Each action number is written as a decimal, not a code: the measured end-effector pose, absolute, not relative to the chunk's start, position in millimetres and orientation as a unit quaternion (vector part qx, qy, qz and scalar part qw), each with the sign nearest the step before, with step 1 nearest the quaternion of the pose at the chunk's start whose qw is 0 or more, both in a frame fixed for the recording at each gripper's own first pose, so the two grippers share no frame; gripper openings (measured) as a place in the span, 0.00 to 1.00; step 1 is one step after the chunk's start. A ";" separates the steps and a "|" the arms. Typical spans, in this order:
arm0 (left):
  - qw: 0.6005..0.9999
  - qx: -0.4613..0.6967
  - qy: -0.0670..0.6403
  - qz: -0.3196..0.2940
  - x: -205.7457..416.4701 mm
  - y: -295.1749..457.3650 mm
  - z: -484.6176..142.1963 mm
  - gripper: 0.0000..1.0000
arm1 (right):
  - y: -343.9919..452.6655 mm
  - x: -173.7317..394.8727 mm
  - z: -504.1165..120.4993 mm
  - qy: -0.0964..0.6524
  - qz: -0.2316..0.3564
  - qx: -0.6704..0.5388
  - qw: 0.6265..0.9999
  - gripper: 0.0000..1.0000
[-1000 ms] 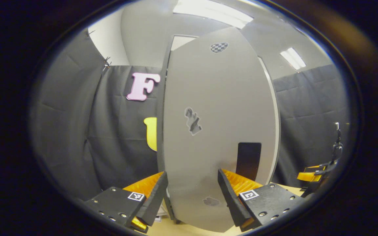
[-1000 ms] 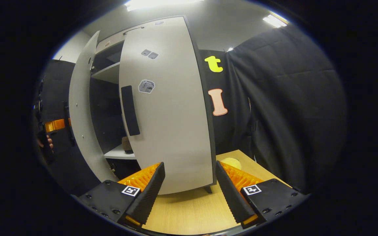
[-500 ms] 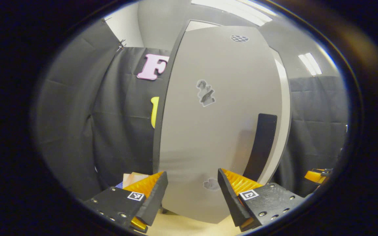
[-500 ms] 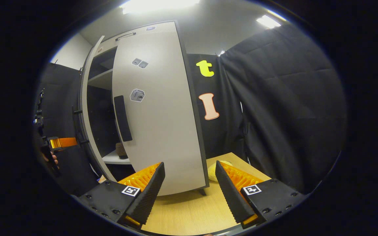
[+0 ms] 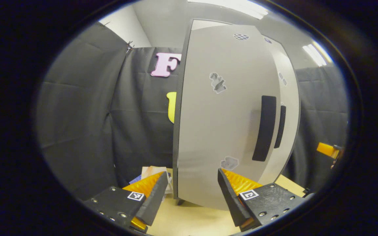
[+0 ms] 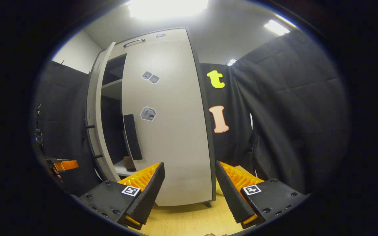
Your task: Grab one shoe with the right hand and put it into the shoe cabinet, grab the other shoe with the left hand and put it into the shoe cabinet; then close the right door with the right hand and the left door with the left hand.
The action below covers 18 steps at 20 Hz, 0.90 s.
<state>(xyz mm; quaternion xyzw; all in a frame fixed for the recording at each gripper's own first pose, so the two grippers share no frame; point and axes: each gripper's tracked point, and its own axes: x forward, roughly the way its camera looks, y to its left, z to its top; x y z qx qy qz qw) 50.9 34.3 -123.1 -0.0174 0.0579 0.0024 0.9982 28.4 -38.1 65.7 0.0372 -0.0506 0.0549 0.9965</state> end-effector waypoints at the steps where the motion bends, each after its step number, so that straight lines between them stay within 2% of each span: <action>1: 0.999 -0.004 0.051 0.007 50.7 34.4 -117.9 0.89 | -36.0 31.0 77.6 -0.061 0.060 0.033 0.996 0.98; 2: 0.999 0.009 0.043 0.012 50.4 35.7 -110.7 0.96 | -34.8 33.6 89.7 -0.072 0.064 0.028 0.995 0.98; 8: 0.998 0.023 0.016 0.049 35.8 41.5 -89.5 0.96 | -37.8 43.5 129.1 -0.104 0.029 0.006 0.994 0.98; 13: 0.997 -0.013 0.016 0.078 22.9 36.8 -121.8 0.96 | -21.8 35.6 95.7 -0.073 0.025 0.014 0.997 0.98; 16: 0.997 -0.025 0.002 0.077 18.3 30.9 -128.2 0.96 | -14.1 30.1 78.7 -0.068 0.026 -0.003 0.997 0.98; 18: 0.997 -0.009 -0.009 0.071 20.6 26.1 -125.8 0.92 | -10.1 30.4 73.3 -0.061 0.029 -0.016 0.998 0.98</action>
